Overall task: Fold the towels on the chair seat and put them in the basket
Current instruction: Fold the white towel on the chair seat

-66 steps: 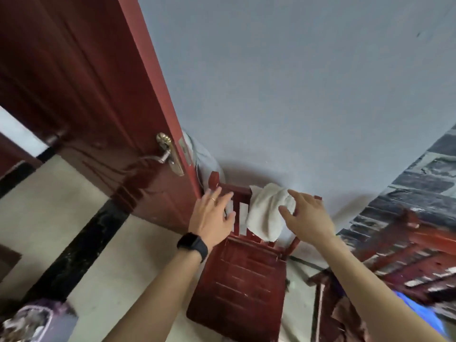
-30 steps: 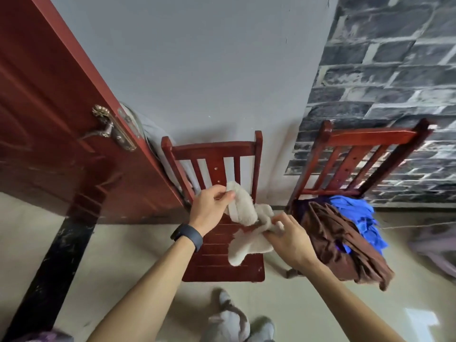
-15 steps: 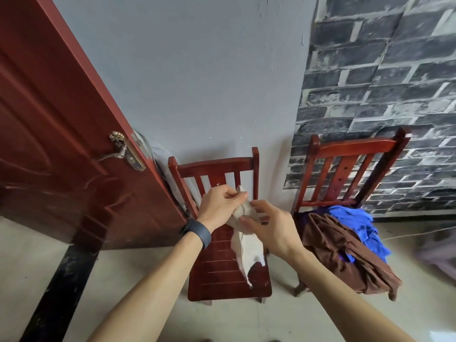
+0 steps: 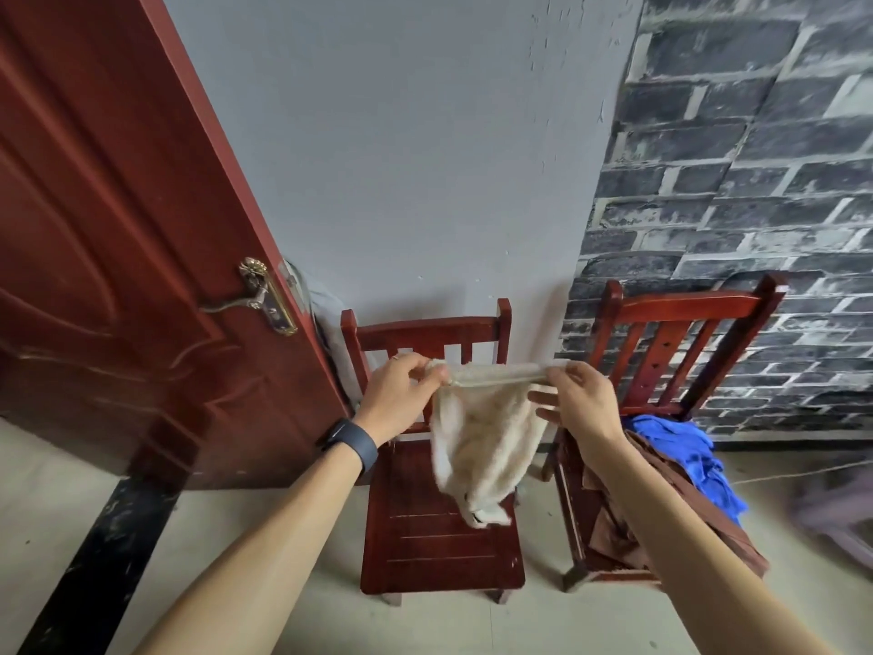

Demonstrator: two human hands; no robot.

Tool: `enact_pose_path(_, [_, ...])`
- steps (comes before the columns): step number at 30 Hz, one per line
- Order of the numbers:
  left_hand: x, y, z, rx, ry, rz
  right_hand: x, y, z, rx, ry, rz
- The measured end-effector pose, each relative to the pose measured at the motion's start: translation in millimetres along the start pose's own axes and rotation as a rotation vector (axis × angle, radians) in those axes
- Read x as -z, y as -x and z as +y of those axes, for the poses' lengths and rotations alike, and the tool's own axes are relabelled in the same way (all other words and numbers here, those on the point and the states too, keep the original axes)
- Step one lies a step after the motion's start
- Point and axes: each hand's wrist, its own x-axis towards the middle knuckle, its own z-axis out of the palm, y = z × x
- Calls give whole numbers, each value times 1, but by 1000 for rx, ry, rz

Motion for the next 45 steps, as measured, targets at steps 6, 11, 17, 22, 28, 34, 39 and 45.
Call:
enact_pose_path(6, [5, -11, 1, 250, 285, 47, -6, -4, -9, 17, 15, 23])
enact_pose_path(11, [5, -8, -4, 223, 370, -22, -2, -8, -7, 270, 214, 144])
enact_pose_path(17, [18, -8, -8, 164, 265, -293, 3, -8, -1, 190, 331, 74])
enact_pose_path(22, [20, -6, -5, 55, 31, -215, 1, -1, 1, 184, 448, -31])
enact_pose_path(28, [9, -2, 9, -37, 9, -294, -22, 9, -10, 180, 335, -237])
enact_pose_path(34, [-6, -8, 35, -113, -161, -131, -30, 17, -50, 108, -17, -405])
enact_pose_path(39, [5, -16, 54, -61, 37, 59, 11, 15, -20, 145, -9, -148])
enact_pose_path(45, [31, -31, 90, 134, 649, -162, 3, 36, 34, 72, 321, -505])
